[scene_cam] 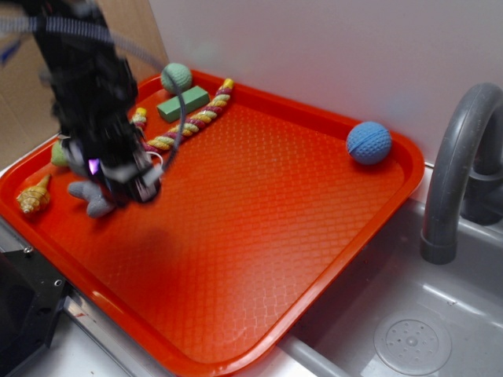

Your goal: Grab the black box.

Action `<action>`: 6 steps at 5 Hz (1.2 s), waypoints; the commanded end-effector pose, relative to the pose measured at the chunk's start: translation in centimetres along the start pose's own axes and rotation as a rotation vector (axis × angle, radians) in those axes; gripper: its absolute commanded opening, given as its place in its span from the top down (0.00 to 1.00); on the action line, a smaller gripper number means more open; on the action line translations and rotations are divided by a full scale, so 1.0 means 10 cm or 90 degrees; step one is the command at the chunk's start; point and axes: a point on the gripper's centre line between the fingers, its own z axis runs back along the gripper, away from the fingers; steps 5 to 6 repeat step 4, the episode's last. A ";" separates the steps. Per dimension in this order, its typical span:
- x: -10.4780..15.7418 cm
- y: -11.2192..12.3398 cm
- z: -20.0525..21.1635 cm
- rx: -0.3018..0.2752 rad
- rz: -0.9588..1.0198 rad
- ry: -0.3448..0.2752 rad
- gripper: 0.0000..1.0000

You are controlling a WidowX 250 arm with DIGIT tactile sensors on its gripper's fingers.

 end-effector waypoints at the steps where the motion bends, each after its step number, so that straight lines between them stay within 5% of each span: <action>1: 0.02 0.44 1.17 -0.024 -0.150 -0.023 1.00; 3: 0.03 0.26 1.31 0.036 -0.122 -0.034 1.00; 6: 0.06 0.28 1.23 0.030 -0.104 -0.035 1.00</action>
